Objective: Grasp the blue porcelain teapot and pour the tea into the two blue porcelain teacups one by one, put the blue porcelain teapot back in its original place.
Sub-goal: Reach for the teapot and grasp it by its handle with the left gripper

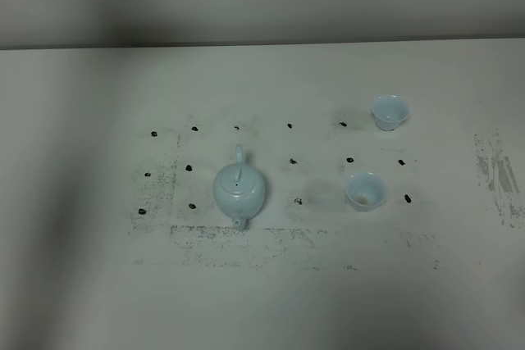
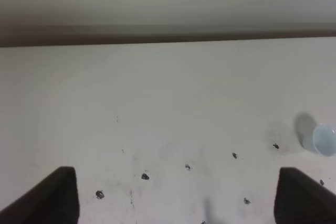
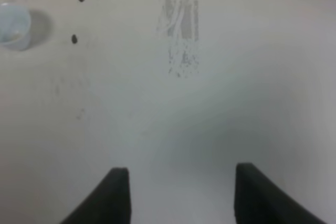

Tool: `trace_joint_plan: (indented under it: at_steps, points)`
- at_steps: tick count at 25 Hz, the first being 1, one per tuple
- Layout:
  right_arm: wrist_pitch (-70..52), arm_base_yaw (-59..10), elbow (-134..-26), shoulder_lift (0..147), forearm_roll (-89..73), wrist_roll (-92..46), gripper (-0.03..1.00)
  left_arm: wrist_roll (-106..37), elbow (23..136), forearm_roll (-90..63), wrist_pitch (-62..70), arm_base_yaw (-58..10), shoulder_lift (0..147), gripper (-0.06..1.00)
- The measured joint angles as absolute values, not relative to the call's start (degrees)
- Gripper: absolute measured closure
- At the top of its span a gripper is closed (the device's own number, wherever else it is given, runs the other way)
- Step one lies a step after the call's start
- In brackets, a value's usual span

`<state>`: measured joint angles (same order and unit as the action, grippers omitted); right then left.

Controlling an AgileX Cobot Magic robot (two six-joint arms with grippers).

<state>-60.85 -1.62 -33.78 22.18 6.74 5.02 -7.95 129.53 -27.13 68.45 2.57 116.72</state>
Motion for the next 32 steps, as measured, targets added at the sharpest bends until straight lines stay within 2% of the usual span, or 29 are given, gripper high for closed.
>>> trace_joint_plan:
  at_steps: [17,32]
  points:
    - [-63.51,-1.62,-29.94,3.41,0.0,0.0,0.5,-8.06,129.53,-27.13,68.45,2.57,116.72,0.19]
    - [-63.57,-1.62,-29.94,2.94,0.0,-0.57,0.55,-8.11,129.53,-27.13,68.45,2.57,116.72,0.19]
